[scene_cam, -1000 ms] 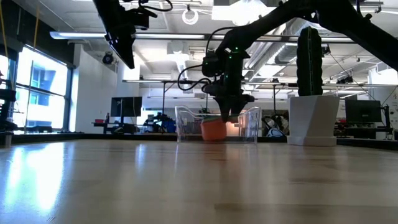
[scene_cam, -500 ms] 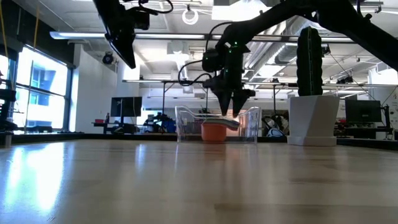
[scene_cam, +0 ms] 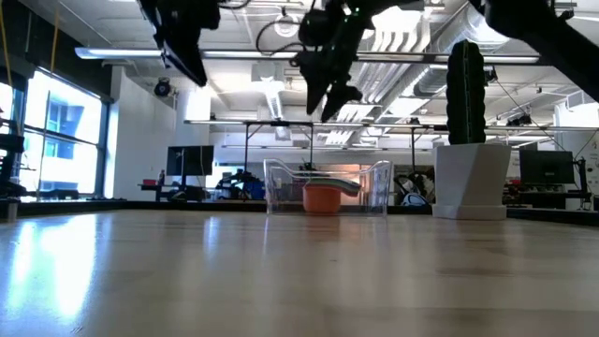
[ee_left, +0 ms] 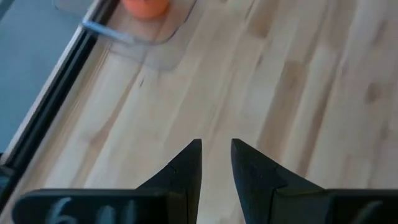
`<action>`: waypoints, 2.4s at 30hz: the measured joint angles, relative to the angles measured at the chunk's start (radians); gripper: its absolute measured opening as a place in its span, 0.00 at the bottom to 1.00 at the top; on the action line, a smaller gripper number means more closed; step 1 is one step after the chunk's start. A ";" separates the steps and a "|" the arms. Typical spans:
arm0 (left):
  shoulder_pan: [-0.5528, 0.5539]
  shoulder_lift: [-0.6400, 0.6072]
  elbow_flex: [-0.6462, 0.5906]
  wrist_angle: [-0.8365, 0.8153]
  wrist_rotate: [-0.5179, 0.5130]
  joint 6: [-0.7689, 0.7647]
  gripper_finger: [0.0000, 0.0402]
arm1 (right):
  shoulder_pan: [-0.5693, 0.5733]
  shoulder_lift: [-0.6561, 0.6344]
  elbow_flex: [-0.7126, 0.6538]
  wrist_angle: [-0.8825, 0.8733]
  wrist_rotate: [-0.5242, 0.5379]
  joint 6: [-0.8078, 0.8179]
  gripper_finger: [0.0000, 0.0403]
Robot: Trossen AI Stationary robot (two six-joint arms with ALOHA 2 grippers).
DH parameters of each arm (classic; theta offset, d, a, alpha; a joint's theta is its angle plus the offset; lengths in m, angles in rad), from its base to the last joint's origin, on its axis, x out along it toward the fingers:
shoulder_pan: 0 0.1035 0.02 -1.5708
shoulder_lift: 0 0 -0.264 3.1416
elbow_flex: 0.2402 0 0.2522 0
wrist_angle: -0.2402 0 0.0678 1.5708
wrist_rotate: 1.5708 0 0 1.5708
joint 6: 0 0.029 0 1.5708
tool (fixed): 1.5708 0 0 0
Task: Nest measuring cups in basket
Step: Return to Home Position
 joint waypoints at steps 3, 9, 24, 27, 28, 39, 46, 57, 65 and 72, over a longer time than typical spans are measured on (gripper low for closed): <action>-0.001 -0.062 0.000 0.016 0.024 -0.032 0.20 | 0.040 -0.060 -0.052 0.039 0.000 -0.001 0.55; -0.001 -0.240 -0.099 0.196 0.036 -0.101 0.20 | 0.134 -0.121 -0.108 0.075 0.071 -0.021 0.56; 0.000 -0.751 -0.579 0.530 -0.060 -0.113 0.20 | 0.166 -0.287 -0.395 0.356 -0.018 -0.047 0.54; 0.000 -0.819 -0.654 0.565 -0.074 -0.139 0.20 | 0.166 -0.341 -0.502 0.440 -0.018 -0.023 0.54; 0.000 -0.839 -0.678 0.583 -0.074 -0.151 0.20 | 0.164 -0.361 -0.544 0.477 -0.019 -0.015 0.54; -0.001 -1.005 -0.870 0.674 -0.061 -0.241 0.20 | 0.163 -0.672 -1.004 0.847 -0.055 0.130 0.54; -0.001 -1.050 -0.971 0.764 -0.009 -0.334 0.20 | 0.161 -0.927 -1.259 1.047 -0.087 0.162 0.54; -0.001 -1.050 -1.036 0.870 0.064 -0.269 0.20 | 0.160 -1.331 -1.586 1.158 -0.003 0.220 0.54; 0.000 -1.050 -1.036 0.840 0.101 -0.257 0.20 | 0.160 -1.511 -1.858 1.451 -0.048 0.271 0.54; 0.000 -1.050 -1.036 0.840 0.101 -0.288 0.20 | 0.197 -1.560 -2.053 1.619 -0.088 0.368 0.54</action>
